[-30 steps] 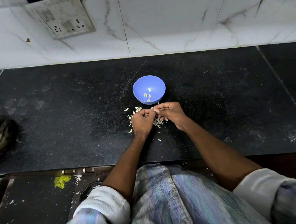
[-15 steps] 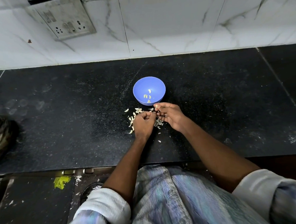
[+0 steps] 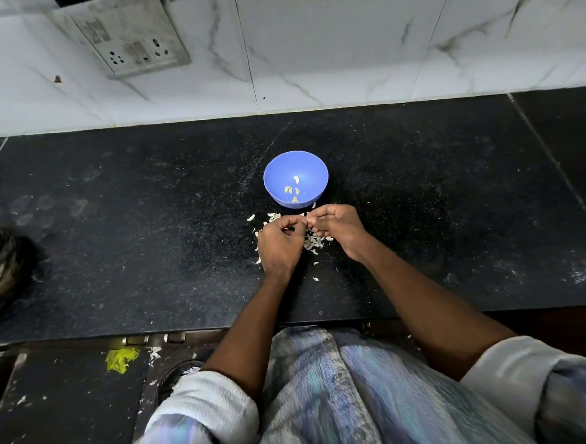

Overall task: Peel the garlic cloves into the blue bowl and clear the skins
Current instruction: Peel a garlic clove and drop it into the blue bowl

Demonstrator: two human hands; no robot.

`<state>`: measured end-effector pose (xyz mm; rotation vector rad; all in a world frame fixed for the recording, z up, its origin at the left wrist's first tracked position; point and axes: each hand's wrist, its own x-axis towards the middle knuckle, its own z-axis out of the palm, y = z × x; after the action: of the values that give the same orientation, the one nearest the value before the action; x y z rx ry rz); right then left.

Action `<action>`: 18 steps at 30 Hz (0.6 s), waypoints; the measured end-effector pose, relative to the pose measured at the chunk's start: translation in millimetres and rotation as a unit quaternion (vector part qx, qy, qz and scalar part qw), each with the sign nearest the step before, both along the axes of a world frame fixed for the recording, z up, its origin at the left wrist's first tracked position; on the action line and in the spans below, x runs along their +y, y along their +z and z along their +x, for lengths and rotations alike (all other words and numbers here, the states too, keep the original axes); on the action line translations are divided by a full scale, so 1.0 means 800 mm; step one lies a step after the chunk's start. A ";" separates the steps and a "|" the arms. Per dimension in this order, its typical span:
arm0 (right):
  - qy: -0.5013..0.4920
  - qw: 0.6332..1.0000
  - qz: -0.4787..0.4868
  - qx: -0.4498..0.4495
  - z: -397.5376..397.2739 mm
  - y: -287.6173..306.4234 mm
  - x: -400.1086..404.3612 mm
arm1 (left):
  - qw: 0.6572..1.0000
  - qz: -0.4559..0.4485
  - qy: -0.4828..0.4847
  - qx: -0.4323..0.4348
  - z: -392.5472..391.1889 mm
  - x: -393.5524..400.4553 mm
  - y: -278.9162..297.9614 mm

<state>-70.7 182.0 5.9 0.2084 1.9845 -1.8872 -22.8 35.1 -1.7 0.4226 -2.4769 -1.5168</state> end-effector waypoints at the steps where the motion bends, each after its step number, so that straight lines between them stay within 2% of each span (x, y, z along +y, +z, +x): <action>1: 0.002 1.000 0.006 0.007 0.000 0.002 0.000 | 1.000 -0.003 0.000 0.000 0.000 0.000 0.001; 9: 0.014 1.000 0.019 0.016 -0.002 0.006 -0.004 | 1.000 0.018 -0.010 0.013 -0.003 -0.003 -0.002; 18: 0.009 0.998 -0.050 -0.032 -0.002 0.009 -0.001 | 0.996 0.083 -0.019 0.022 0.000 0.000 0.000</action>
<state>-72.6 180.9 13.2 0.2192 1.8391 -1.9374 -22.9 35.0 -1.6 0.3657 -2.3474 -1.7360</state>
